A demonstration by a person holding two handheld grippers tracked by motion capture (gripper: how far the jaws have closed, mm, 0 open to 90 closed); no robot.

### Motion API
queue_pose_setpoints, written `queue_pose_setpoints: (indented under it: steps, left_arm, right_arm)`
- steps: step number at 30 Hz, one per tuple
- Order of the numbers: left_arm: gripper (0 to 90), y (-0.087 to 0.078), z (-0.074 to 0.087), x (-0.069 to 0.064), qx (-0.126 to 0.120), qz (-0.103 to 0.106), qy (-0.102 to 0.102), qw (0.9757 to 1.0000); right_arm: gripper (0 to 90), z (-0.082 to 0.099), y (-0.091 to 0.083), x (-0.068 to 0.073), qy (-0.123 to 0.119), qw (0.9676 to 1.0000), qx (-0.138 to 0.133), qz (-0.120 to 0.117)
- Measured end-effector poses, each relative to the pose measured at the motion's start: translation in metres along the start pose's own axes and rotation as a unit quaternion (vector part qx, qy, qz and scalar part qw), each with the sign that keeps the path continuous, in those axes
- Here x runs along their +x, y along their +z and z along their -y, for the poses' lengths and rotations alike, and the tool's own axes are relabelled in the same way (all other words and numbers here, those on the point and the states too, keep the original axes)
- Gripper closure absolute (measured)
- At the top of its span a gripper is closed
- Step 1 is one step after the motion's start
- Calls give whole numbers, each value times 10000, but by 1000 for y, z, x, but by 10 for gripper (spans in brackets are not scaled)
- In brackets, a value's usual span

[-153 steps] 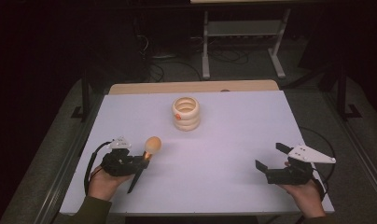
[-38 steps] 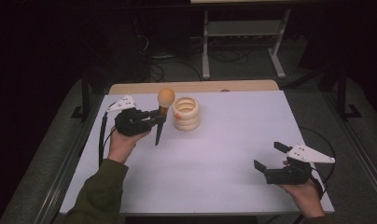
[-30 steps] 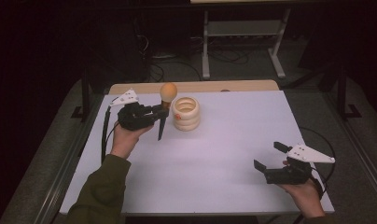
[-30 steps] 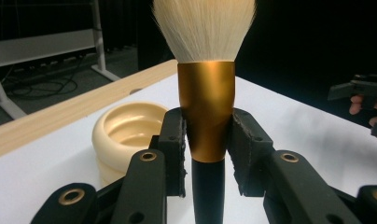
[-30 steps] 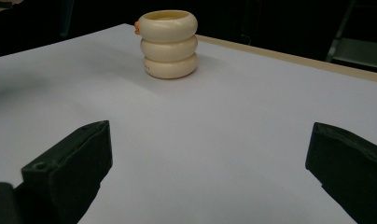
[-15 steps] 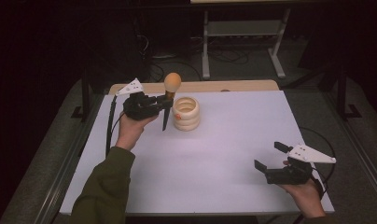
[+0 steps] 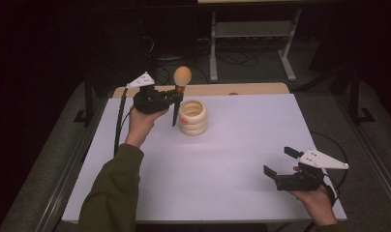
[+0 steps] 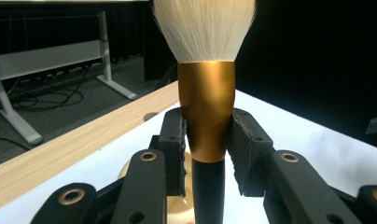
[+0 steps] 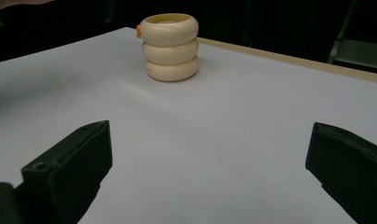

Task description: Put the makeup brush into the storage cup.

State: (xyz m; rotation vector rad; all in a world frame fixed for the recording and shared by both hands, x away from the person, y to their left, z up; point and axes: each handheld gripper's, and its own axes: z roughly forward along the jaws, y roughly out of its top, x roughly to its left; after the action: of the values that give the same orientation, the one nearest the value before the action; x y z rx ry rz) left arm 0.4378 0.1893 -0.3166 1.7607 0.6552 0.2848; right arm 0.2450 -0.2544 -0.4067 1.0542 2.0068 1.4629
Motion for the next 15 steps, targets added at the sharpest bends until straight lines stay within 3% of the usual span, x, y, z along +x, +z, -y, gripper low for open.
queue_pose_setpoints:
  steps: [9, 15]
  left_arm:
    - [679, 15, -6, 6, -68, 27, -46, 10000]
    - [678, 26, -12, 9, -37, 3, 32, 10000]
  right_arm:
    - [0, 0, 0, 0, 2, 10000, 23, -16]
    - [0, 1, 0, 0, -1, 10000, 18, -27]
